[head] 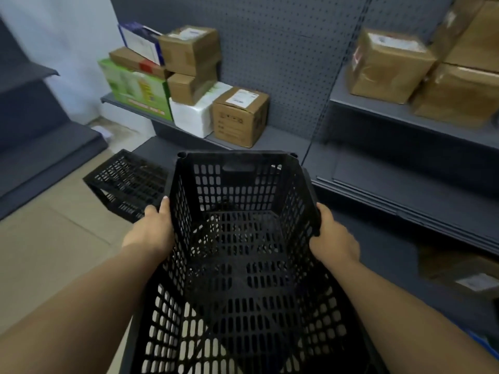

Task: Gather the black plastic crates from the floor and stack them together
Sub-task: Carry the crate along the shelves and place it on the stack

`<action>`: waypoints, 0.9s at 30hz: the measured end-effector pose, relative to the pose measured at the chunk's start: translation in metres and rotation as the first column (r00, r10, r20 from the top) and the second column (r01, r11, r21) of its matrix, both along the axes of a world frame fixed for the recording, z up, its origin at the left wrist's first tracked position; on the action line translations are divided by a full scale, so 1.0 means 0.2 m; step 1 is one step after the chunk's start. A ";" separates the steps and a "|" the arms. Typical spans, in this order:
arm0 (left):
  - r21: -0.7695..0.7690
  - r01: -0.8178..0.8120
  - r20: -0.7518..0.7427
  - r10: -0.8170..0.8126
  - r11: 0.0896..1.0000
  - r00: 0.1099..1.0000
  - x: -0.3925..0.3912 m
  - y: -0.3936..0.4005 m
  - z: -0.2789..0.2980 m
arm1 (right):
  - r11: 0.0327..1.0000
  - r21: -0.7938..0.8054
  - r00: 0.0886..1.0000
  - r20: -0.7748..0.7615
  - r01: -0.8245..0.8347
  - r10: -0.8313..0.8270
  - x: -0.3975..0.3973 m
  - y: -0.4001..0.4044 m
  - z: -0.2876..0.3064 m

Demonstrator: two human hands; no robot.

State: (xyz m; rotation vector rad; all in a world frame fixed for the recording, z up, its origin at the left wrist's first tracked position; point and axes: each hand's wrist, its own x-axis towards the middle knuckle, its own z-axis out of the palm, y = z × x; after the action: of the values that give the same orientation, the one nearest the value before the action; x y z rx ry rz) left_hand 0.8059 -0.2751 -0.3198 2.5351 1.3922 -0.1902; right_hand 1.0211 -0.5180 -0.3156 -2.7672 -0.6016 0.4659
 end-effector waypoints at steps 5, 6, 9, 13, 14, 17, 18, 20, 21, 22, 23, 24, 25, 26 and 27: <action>0.024 -0.152 0.037 0.151 0.988 0.988 -0.08 -0.01 0.05 | 0.990 0.014 0.990 0.010 -0.139 0.139 0.08 0.19 0.05; 0.025 -0.187 0.044 0.185 0.982 0.982 -0.08 -0.02 0.06 | 0.985 0.014 0.985 0.005 -0.170 0.170 0.10 0.22 0.05; 0.028 -0.304 0.060 0.302 0.952 0.951 -0.09 -0.07 0.08 | 0.955 0.011 0.955 0.013 -0.297 0.296 0.22 0.34 0.03; 0.018 -0.466 0.084 0.463 0.884 0.882 -0.08 -0.23 0.05 | 0.883 -0.017 0.882 0.025 -0.470 0.470 0.37 0.46 0.04; 0.008 -0.506 0.090 0.504 0.862 0.859 -0.07 -0.28 0.04 | 0.862 -0.025 0.861 0.032 -0.506 0.507 0.40 0.47 0.04; -0.028 -0.599 0.097 0.598 0.801 0.795 -0.02 -0.44 -0.02 | 0.800 -0.055 0.799 0.042 -0.598 0.600 0.49 0.49 0.03; -0.042 -0.628 0.105 0.629 0.777 0.771 0.00 -0.49 -0.04 | 0.780 -0.067 0.779 0.044 -0.622 0.625 0.51 0.50 0.02; -0.072 -0.677 0.112 0.681 0.732 0.724 0.03 -0.58 -0.07 | 0.747 -0.097 0.747 0.038 -0.658 0.663 0.55 0.51 0.00; -0.083 -0.693 0.110 0.697 0.716 0.708 0.04 -0.62 -0.08 | 0.736 -0.102 0.738 0.027 -0.669 0.675 0.56 0.51 -0.01; -0.089 -0.701 0.107 0.706 0.708 0.700 0.05 -0.65 -0.10 | 0.729 -0.101 0.731 0.015 -0.677 0.682 0.58 0.50 -0.03; -0.091 -0.704 0.105 0.710 0.704 0.697 0.07 -0.68 -0.12 | 0.725 -0.094 0.728 0.005 -0.683 0.686 0.59 0.49 -0.05; -0.088 -0.706 0.103 0.711 0.703 0.696 0.08 -0.69 -0.13 | 0.723 -0.086 0.726 -0.003 -0.686 0.688 0.60 0.48 -0.07; -0.082 -0.709 0.098 0.714 0.700 0.693 0.09 -0.70 -0.14 | 0.721 -0.078 0.724 -0.008 -0.688 0.690 0.61 0.48 -0.09; -0.072 -0.714 0.090 0.717 0.696 0.691 0.10 -0.69 -0.15 | 0.720 -0.074 0.723 -0.008 -0.690 0.691 0.62 0.47 -0.10; -0.059 -0.717 0.078 0.719 0.695 0.690 0.10 -0.67 -0.15 | 0.720 -0.069 0.722 -0.003 -0.690 0.692 0.63 0.47 -0.12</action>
State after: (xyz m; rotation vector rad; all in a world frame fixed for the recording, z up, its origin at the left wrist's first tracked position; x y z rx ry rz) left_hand 0.8260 -0.4101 -0.3493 1.7432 2.1905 0.0649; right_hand 1.1465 -0.4233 -0.3389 -2.5085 -1.6770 0.6024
